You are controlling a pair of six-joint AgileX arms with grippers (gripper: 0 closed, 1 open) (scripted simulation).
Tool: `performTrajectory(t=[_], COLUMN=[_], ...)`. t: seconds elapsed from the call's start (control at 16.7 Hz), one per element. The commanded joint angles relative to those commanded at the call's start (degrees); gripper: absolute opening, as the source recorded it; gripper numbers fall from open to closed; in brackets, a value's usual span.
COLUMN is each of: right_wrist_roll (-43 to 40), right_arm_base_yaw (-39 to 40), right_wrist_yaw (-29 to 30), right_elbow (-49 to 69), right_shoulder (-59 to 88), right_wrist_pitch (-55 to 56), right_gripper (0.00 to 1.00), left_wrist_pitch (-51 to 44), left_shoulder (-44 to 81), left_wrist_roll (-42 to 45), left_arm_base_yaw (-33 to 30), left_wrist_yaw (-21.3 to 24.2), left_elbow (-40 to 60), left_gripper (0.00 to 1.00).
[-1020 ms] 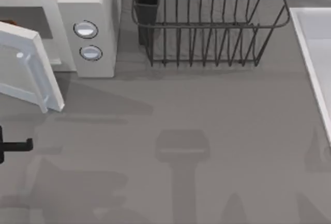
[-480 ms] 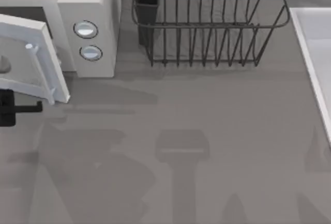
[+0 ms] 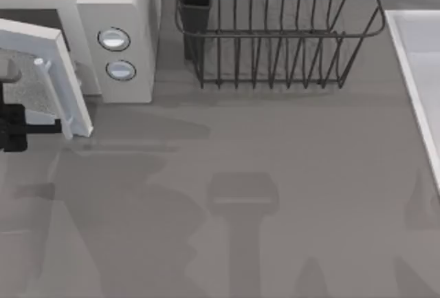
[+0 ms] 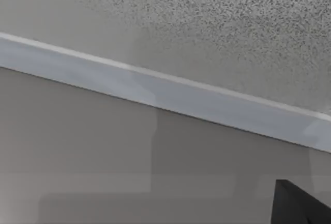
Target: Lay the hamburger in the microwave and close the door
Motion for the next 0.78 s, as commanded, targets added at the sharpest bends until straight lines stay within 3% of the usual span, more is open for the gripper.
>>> performTrajectory(t=[0.18,0.54,0.78], right_wrist_roll=[0.00,0.00,0.00], right_arm_base_yaw=[0.00,0.00,0.00], right_wrist_yaw=[0.00,0.00,0.00], right_elbow=[0.00,0.00,0.00], right_shoulder=[0.00,0.00,0.00], right_wrist_pitch=[0.00,0.00,0.00], right_gripper=[1.00,1.00,1.00], left_wrist_pitch=[-0.19,-1.51,-1.91], left_shoulder=[2.26,16.82,20.95], left_wrist_roll=[-0.10,-0.53,-0.69], left_arm_base_yaw=[-0.09,-0.98,-1.24], left_wrist_yaw=[-0.09,-0.41,-0.60], left_elbow=[2.28,18.52,22.89], left_gripper=[0.00,0.00,0.00])
